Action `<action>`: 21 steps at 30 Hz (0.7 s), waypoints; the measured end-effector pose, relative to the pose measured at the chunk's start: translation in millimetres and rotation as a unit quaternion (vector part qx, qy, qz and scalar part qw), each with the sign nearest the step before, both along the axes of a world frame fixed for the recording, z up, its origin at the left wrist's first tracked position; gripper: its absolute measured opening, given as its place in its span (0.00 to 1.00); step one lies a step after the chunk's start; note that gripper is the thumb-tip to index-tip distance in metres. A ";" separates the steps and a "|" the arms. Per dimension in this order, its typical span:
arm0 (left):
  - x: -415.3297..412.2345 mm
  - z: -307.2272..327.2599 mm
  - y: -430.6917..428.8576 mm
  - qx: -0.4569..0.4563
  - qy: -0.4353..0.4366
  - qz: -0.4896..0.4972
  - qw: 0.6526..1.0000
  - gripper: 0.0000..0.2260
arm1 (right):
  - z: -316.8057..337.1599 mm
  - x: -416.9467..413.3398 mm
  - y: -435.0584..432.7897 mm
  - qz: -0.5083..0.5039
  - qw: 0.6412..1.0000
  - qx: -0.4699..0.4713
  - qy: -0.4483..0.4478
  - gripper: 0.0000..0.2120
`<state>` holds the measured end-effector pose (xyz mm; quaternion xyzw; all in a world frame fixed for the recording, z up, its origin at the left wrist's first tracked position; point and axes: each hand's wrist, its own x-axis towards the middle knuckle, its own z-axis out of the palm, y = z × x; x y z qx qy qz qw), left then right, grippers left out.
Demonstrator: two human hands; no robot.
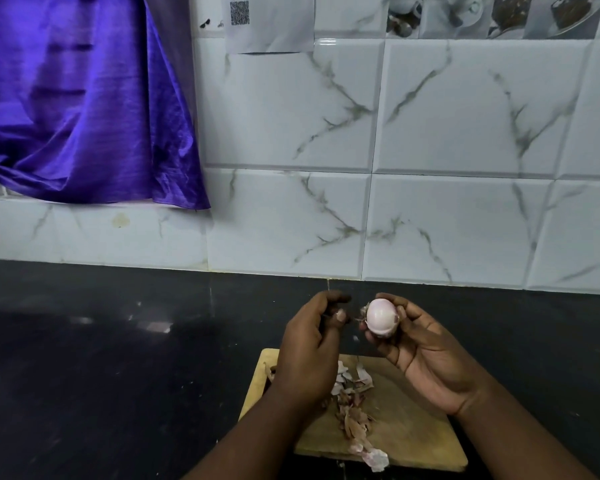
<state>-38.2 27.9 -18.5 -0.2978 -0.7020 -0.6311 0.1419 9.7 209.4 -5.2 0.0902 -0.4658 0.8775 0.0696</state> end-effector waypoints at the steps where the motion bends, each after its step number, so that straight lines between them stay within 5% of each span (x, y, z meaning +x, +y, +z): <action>1: 0.9 0.5 -0.1 0.006 0.004 -0.011 1.000 0.15 | -0.1 -0.2 1.0 0.003 1.000 0.000 0.000 0.15; 4: 3.9 2.9 0.4 0.002 0.035 -0.038 0.999 0.17 | -1.2 -0.7 1.7 0.013 1.000 0.015 0.000 0.24; 7: 4.9 5.5 1.5 0.010 0.043 -0.033 0.998 0.15 | -3.6 -2.0 1.5 0.004 1.000 0.015 0.005 0.16; 13: 0.6 0.6 3.1 0.062 -0.016 -0.032 0.997 0.09 | -1.7 -0.4 -2.0 0.005 1.000 0.022 0.004 0.15; 17: 3.1 5.2 2.8 0.065 -0.035 -0.037 0.997 0.09 | -3.2 -2.1 -1.2 0.015 0.999 0.047 0.008 0.31; 21: 2.5 5.6 1.7 0.071 -0.096 -0.064 0.991 0.09 | -3.6 -1.9 -3.5 0.007 0.998 0.054 0.014 0.32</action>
